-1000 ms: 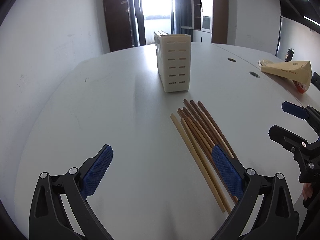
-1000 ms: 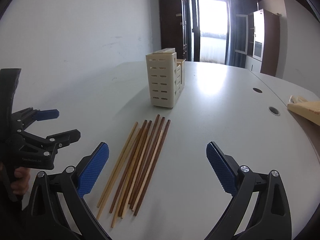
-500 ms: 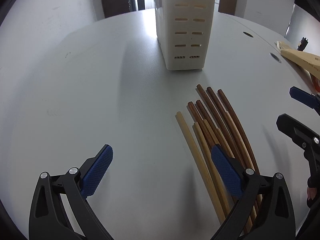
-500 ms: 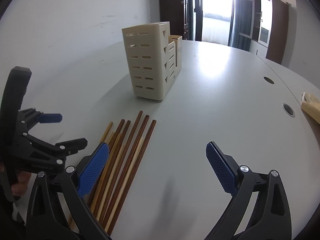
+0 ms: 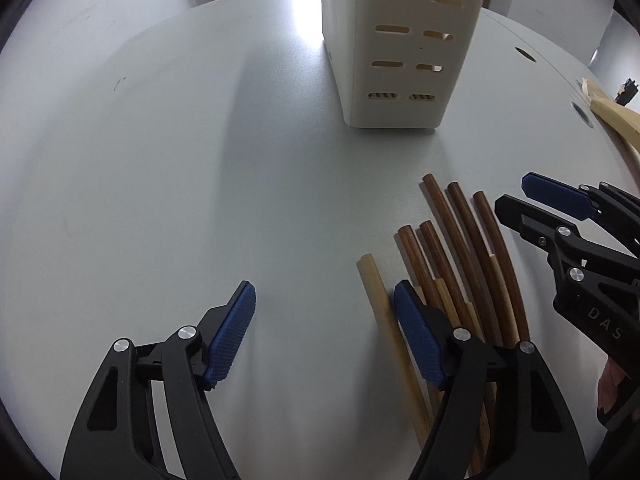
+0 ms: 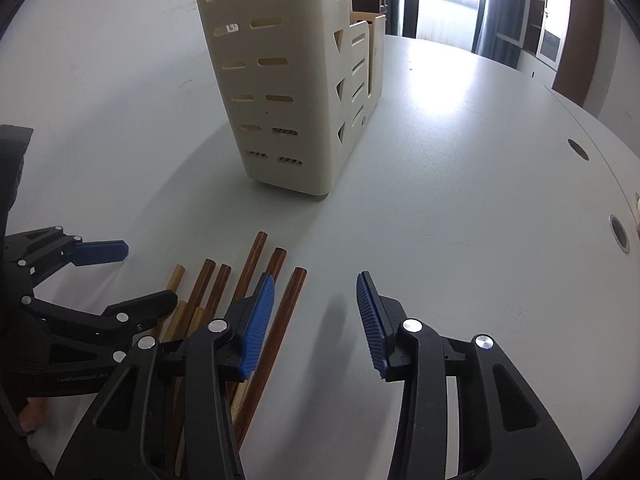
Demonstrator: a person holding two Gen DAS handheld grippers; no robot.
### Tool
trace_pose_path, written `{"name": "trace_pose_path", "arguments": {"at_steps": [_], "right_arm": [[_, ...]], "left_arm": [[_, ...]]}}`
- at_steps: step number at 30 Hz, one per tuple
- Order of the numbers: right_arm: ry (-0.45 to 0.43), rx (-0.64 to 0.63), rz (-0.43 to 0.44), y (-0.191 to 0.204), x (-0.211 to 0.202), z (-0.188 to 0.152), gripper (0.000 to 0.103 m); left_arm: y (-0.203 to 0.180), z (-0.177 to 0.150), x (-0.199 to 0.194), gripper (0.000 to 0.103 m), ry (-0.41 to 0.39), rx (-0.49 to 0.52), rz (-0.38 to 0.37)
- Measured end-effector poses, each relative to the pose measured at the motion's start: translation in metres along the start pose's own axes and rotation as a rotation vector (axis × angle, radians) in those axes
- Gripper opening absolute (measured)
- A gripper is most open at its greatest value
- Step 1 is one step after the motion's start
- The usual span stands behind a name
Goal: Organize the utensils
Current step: 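Close the left gripper on a light bamboo chopstick while the right closes on a dark chopstick, then lift the light chopstick with the left gripper while the right lifts the dark one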
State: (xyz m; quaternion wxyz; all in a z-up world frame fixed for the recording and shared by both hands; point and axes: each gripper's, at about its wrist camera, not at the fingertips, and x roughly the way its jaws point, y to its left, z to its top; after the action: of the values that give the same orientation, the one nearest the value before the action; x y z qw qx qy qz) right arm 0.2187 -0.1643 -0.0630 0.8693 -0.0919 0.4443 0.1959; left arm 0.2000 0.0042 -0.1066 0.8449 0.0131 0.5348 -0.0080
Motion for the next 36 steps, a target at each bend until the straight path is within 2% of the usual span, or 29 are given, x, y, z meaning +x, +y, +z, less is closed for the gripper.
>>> {"name": "trace_pose_path", "arguments": {"at_steps": [3, 4, 10, 12, 15, 16, 17, 21, 26, 35, 36], "right_arm": [[0.02, -0.015, -0.017, 0.004, 0.011, -0.001, 0.016], [0.028, -0.013, -0.014, 0.003, 0.014, -0.003, 0.016], [0.029, -0.027, -0.029, 0.009, 0.014, -0.007, 0.015], [0.025, -0.026, -0.035, 0.013, 0.015, -0.007, 0.005], [0.019, -0.014, -0.027, 0.014, 0.014, -0.011, 0.001], [0.017, -0.006, -0.023, 0.012, 0.012, -0.01, 0.001], [0.015, 0.004, -0.017, 0.011, 0.012, -0.012, 0.001], [-0.001, 0.051, 0.031, 0.006, 0.008, -0.015, 0.001], [-0.015, 0.085, 0.103, 0.005, -0.001, -0.011, 0.001], [0.007, 0.065, 0.118, 0.019, -0.002, 0.01, 0.001], [0.012, 0.069, 0.113, 0.02, -0.001, 0.011, 0.004]], "left_arm": [[0.0, 0.003, 0.0, 0.066, -0.006, -0.006, 0.017], [0.0, 0.003, 0.0, 0.062, -0.004, -0.007, 0.013], [0.0, 0.0, -0.002, 0.061, -0.006, -0.01, 0.011], [-0.001, 0.0, -0.002, 0.055, -0.009, -0.01, 0.0], [-0.007, 0.003, -0.002, 0.033, -0.016, 0.005, 0.002], [-0.009, 0.004, -0.002, 0.019, -0.015, 0.008, 0.006], [-0.01, 0.006, -0.002, 0.011, -0.015, 0.01, 0.012], [-0.011, 0.009, 0.0, 0.008, -0.016, 0.016, 0.002], [-0.003, 0.013, 0.001, 0.006, -0.002, -0.027, -0.08], [-0.002, 0.015, 0.002, 0.006, -0.009, -0.028, -0.103], [-0.002, 0.014, 0.001, 0.006, -0.011, -0.025, -0.1]]}}
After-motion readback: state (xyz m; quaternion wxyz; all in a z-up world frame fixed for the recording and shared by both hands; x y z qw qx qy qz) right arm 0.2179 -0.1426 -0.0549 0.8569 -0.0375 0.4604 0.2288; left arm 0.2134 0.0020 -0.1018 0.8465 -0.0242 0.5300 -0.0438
